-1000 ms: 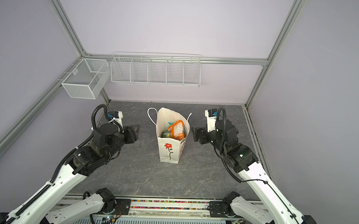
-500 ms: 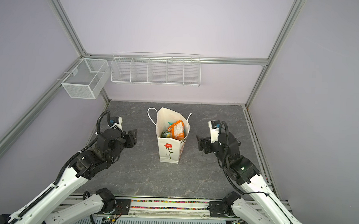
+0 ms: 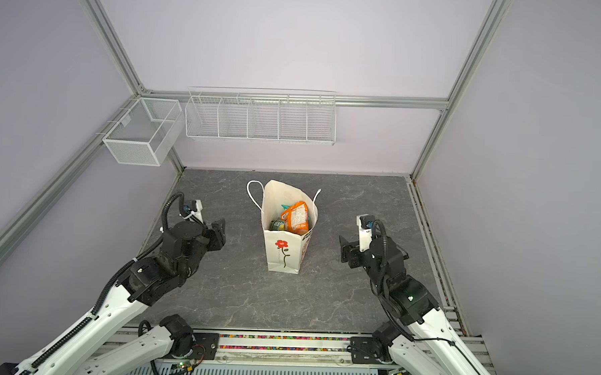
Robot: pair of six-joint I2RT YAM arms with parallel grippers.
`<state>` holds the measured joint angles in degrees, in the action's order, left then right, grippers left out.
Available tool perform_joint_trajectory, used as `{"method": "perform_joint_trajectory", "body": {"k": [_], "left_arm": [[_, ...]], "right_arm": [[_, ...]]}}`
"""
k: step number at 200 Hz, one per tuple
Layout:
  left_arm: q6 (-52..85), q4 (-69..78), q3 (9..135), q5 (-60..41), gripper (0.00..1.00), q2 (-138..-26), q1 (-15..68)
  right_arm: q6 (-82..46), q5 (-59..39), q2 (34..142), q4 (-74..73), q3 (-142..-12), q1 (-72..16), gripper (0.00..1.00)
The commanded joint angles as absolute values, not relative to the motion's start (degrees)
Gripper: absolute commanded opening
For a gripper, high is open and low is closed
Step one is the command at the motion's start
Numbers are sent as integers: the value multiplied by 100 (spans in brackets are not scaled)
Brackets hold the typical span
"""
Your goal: Place the snacks into the paper bag
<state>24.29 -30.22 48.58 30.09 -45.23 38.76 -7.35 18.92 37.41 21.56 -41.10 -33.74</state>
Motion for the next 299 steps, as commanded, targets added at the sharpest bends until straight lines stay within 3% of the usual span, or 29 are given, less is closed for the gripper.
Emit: {"method": "perform_joint_trajectory", "body": {"k": [1,201,299], "left_arm": [[2300,-2900,4749,3250,61,-4373,3885],[1669,-2250,3602,4549,61,-3834,3885],[1421,-1974,3194,4949,61,-3684,3885]], "right_arm": [[-565,2100,3609,2099,-3978,-3343,89],[-659,3326,2955,2323,-3015,-3339,89],[-589,3461,2541,1934,-2333,-3333,89]]}}
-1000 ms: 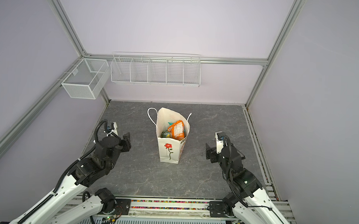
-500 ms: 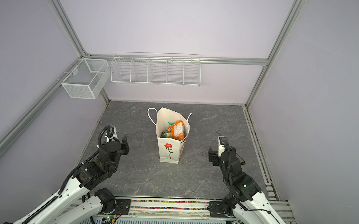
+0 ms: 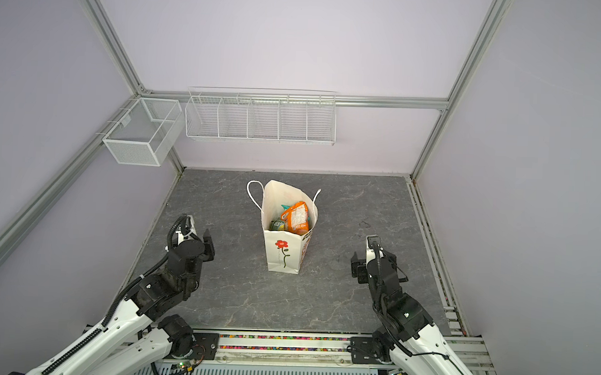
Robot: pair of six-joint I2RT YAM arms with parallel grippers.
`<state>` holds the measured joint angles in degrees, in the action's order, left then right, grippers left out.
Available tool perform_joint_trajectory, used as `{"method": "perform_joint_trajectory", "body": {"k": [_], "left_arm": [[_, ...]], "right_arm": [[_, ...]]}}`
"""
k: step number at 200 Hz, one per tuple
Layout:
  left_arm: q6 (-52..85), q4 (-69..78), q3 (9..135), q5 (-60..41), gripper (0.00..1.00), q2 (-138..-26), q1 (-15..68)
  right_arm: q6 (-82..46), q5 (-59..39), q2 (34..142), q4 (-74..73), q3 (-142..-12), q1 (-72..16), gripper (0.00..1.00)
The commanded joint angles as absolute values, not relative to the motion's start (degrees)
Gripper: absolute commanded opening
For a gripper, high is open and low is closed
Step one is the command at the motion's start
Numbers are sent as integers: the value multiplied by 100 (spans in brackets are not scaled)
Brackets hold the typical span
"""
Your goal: Place the snacks into the paper bag
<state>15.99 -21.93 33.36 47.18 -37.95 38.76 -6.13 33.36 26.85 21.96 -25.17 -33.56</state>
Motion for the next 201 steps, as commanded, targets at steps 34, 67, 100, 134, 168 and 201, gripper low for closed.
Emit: {"method": "perform_joint_trajectory", "body": {"k": [34,67,100,134,168,201], "left_arm": [[1380,-1859,3079,5060,62,-3621,3885],[1389,-1897,3076,5156,62,-3654,3885],[1396,-1869,3026,5338,63,-3663,3885],[1459,-1862,2955,5466,63,-3695,3885],[1485,-1809,2860,5564,65,-3698,3885],[1554,-1764,2745,5604,67,-3696,3885]], "right_arm": [[-657,3546,2498,1827,-2141,-3336,89],[-746,3666,2435,1714,-2004,-3335,89],[-763,3895,2442,1696,-1995,-3316,89],[-696,4151,2403,1696,-1970,-3276,89],[-580,4293,2356,1674,-1863,-3252,89],[-562,4336,2433,1644,-1854,-3239,89]]}}
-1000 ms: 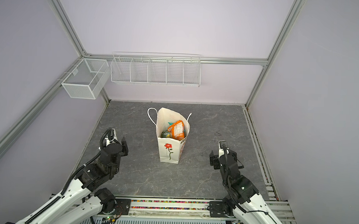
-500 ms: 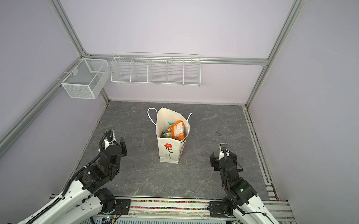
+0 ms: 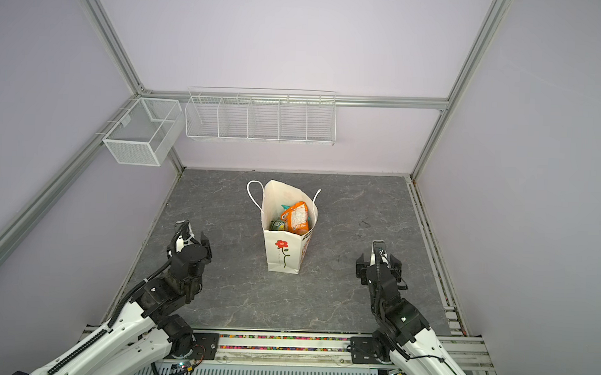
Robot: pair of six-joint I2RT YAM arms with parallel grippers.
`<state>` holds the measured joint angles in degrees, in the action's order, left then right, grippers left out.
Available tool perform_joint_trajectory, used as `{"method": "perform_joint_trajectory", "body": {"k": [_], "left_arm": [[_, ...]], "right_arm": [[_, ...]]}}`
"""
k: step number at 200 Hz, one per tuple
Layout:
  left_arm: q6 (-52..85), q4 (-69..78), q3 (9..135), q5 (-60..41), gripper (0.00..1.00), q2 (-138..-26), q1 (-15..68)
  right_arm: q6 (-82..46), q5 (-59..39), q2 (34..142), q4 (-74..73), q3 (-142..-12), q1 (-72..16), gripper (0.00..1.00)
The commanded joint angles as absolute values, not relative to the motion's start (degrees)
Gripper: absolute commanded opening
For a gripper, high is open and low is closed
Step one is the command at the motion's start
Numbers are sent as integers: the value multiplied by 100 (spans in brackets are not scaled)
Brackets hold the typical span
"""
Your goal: Place the snacks into the paper bag
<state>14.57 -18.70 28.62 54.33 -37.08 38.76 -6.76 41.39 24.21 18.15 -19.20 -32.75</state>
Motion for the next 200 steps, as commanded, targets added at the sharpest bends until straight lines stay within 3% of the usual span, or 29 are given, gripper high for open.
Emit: {"method": "perform_joint_trajectory", "body": {"k": [1,113,129,134,144,200], "left_arm": [[1559,-1761,2743,5605,67,-3698,3885],[1727,-1751,2523,5854,81,-3674,3885],[1657,-1665,2501,5965,85,-3688,3885],[1618,-1606,2477,5987,95,-3691,3885],[1512,-1475,2436,6047,100,-3704,3885],[1021,-851,2288,6368,99,-4000,3877]], "right_arm": [[-558,4343,2438,1640,-1854,-3241,89],[-663,4809,2707,1196,-1522,-3210,89],[-693,4859,2698,1204,-1521,-3208,89],[-693,4863,2698,1208,-1515,-3208,88],[-711,4892,2698,1205,-1513,-3206,89],[-983,5398,2769,1224,-1547,-3207,89]]}}
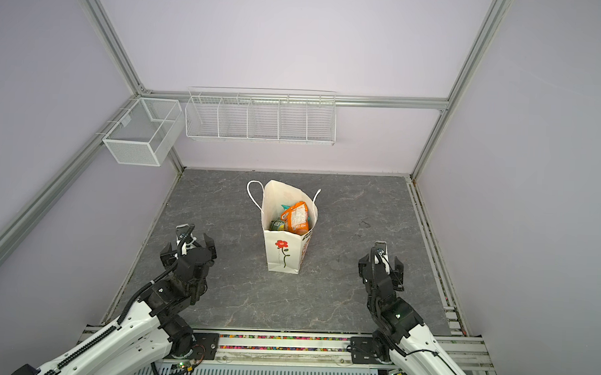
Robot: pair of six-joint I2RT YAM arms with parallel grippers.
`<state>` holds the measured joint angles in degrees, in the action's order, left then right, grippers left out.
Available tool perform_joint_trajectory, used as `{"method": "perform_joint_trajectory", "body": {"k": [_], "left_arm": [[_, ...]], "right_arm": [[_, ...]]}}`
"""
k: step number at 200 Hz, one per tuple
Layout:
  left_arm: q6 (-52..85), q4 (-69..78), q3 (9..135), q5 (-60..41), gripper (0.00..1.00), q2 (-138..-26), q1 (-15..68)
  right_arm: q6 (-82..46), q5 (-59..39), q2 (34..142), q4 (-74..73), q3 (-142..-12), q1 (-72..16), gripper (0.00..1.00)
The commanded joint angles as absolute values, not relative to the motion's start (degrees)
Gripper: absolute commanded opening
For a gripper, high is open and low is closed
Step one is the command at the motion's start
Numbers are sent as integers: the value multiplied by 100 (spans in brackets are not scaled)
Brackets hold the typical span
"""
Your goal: Place the snacks into the paper bag
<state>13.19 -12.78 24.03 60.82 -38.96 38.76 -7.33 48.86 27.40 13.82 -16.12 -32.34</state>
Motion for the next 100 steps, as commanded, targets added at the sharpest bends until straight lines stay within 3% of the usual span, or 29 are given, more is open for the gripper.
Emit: {"method": "perform_joint_trajectory", "body": {"k": [1,21,100], "left_arm": [[1020,-843,2286,6375,99,-4004,3877],[994,-745,2222,6412,99,-4082,3867],[1002,-233,1798,6467,99,-4218,3719]], "right_arm": [[-1006,5441,2764,1236,-1547,-3203,89],[-1348,5905,2710,1416,-1526,-3207,89],[-1237,5486,2960,1278,-1370,-3209,88]]}}
